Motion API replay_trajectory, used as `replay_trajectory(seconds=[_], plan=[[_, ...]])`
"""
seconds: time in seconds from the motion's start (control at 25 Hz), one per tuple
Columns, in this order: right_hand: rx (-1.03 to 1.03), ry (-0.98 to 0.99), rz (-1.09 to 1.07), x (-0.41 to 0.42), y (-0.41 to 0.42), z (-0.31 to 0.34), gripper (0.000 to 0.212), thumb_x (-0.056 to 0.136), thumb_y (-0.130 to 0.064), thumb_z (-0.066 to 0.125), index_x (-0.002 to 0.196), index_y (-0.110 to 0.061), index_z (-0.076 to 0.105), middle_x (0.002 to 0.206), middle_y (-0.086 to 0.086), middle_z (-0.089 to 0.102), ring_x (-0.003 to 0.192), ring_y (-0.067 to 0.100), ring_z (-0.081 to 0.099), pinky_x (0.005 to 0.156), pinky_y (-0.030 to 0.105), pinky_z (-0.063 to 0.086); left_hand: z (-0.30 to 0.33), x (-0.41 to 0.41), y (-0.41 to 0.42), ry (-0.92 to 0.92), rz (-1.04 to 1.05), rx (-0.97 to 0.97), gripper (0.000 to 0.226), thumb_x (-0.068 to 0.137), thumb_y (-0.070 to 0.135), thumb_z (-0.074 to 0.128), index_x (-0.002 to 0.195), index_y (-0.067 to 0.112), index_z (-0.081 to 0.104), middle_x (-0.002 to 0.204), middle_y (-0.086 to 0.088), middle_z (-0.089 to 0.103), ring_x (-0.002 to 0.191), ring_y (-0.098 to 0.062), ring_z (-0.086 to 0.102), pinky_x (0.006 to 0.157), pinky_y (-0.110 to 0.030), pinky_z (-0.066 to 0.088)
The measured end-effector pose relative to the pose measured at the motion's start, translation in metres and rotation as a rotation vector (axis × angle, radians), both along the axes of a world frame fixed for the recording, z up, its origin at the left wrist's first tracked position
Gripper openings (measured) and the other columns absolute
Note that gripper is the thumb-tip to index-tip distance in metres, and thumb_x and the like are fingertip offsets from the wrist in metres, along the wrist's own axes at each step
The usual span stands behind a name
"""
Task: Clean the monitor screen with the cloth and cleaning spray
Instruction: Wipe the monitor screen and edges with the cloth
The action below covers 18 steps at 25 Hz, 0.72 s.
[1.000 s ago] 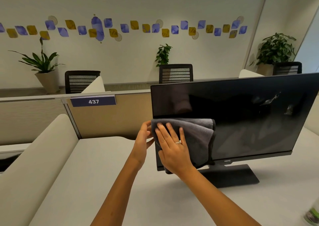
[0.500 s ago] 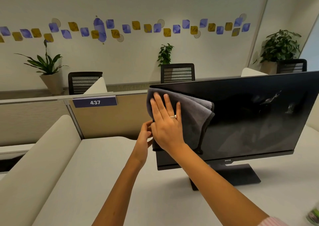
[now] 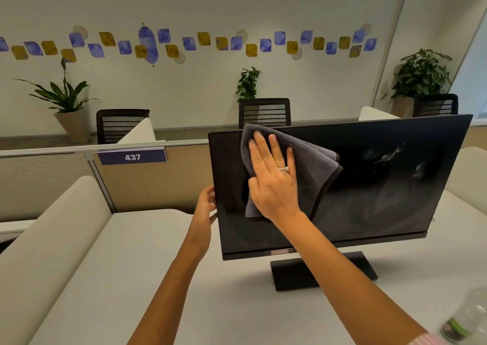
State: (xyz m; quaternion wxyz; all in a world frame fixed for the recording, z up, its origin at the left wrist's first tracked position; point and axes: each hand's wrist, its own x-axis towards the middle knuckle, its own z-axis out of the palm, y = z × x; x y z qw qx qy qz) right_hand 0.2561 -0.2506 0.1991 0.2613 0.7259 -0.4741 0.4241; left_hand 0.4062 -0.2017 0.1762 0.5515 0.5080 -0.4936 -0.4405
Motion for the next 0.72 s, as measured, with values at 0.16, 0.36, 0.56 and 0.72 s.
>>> replay_trajectory(seconds=[0.16, 0.36, 0.56, 0.72], plan=[[0.015, -0.100, -0.105, -0.063, -0.004, 0.000, 0.066, 0.084, -0.018, 0.039, 0.146, -0.014, 0.019, 0.153, 0.004, 0.018, 0.144, 0.024, 0.011, 0.116, 0.051, 0.012, 0.002, -0.013, 0.002, 0.029, 0.045, 0.028, 0.040, 0.101, 0.025, 0.023, 0.140, 0.020, 0.028, 0.147, -0.005, 0.035, 0.131, -0.025, 0.037, 0.106, -0.036, 0.031], [0.076, -0.314, -0.173, -0.122, -0.007, -0.001, 0.062, 0.086, -0.018, 0.031, 0.146, -0.012, 0.021, 0.154, 0.003, 0.015, 0.143, 0.022, 0.004, 0.117, 0.052, 0.009, 0.000, -0.024, 0.006, 0.062, 0.082, 0.051, 0.048, 0.100, 0.030, 0.022, 0.146, 0.023, 0.014, 0.155, -0.001, 0.019, 0.141, -0.024, 0.022, 0.112, -0.039, 0.024], [0.062, -0.269, -0.076, -0.103, -0.010, -0.001, 0.064, 0.084, -0.015, 0.034, 0.147, -0.012, 0.019, 0.154, 0.001, 0.010, 0.144, 0.025, 0.002, 0.116, 0.055, 0.005, 0.001, -0.026, 0.008, 0.049, 0.088, 0.051, 0.047, 0.100, 0.024, 0.024, 0.146, 0.024, 0.014, 0.155, -0.001, 0.019, 0.140, -0.025, 0.023, 0.111, -0.039, 0.025], [0.051, -0.074, 0.062, -0.044, -0.006, -0.002, 0.065, 0.085, -0.018, 0.041, 0.146, -0.015, 0.020, 0.154, 0.002, 0.017, 0.145, 0.025, 0.004, 0.116, 0.054, 0.002, -0.001, -0.026, 0.008, -0.016, 0.093, 0.032, 0.047, 0.100, 0.024, 0.024, 0.146, 0.025, 0.014, 0.155, 0.000, 0.019, 0.141, -0.024, 0.022, 0.111, -0.038, 0.025]])
